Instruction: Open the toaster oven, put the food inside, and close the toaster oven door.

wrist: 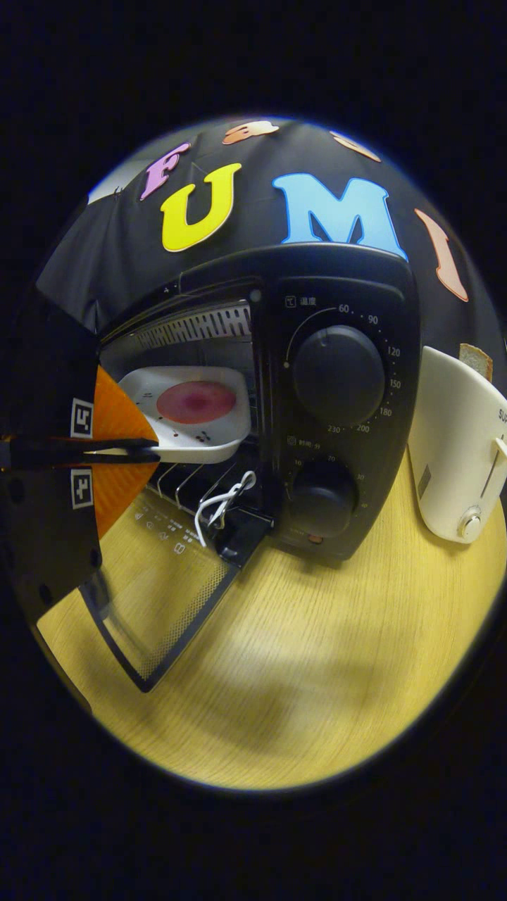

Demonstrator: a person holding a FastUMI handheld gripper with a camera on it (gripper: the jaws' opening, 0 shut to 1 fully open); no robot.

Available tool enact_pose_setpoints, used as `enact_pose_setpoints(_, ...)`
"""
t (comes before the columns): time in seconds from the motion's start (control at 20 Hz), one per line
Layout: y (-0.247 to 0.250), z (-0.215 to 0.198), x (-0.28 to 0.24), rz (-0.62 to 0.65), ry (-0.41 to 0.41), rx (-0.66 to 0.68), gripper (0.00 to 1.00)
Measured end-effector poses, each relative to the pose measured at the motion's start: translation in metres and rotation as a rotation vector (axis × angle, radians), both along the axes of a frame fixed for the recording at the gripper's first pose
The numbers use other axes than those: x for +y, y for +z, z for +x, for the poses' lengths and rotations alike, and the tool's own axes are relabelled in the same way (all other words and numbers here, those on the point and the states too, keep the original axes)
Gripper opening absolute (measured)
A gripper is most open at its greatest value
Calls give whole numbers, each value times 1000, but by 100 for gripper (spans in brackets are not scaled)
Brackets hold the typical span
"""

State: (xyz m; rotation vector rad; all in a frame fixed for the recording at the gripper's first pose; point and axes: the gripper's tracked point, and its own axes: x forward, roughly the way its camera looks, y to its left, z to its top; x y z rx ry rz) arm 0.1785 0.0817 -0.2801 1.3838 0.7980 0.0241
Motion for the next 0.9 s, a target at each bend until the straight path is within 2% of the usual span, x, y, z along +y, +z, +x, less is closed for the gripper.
enact_pose_setpoints(0.35, 2, 19, -1, -61, -57, -55, 4)
enact_pose_setpoints(0.45, 3, 14, 3, -63, -14, -63, 11)
enact_pose_setpoints(0.5, 7, 15, 3, -62, 3, -73, 9)
enact_pose_setpoints(0.55, 8, 13, 4, -60, 17, -79, 16)
enact_pose_setpoints(0.7, 10, -1, 17, -27, 81, -73, 25)
enact_pose_setpoints(0.85, 13, -16, 21, -44, 143, -79, 28)
enact_pose_setpoints(0.9, 20, -21, 16, -55, 164, -97, 38)
